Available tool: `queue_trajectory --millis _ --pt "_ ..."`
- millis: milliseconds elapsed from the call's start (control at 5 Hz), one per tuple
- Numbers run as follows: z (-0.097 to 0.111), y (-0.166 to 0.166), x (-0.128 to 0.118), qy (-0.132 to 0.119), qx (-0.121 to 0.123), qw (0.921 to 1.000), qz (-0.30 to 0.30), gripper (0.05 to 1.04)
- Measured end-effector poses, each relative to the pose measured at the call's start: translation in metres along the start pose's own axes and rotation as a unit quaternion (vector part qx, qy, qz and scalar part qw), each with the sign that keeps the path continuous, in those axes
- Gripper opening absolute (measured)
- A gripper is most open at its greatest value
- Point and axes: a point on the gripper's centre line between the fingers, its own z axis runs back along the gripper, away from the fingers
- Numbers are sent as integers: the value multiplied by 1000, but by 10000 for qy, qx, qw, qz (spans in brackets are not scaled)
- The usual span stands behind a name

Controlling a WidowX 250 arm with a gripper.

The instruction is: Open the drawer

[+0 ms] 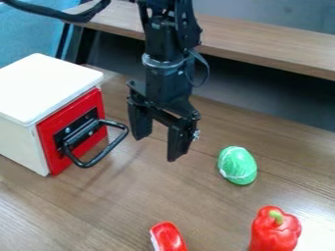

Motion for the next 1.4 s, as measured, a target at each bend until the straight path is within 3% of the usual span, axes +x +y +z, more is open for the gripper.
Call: queue_trajectory --millis 400,600,1000,1400 --pt "-16 44 -21 222 296 9970 674 999" --pt "-20 66 -30 218 298 9949 936 999" --pt "-25 77 -28 -21 331 9955 890 999" --pt "-41 80 -27 -226 520 9951 808 999"
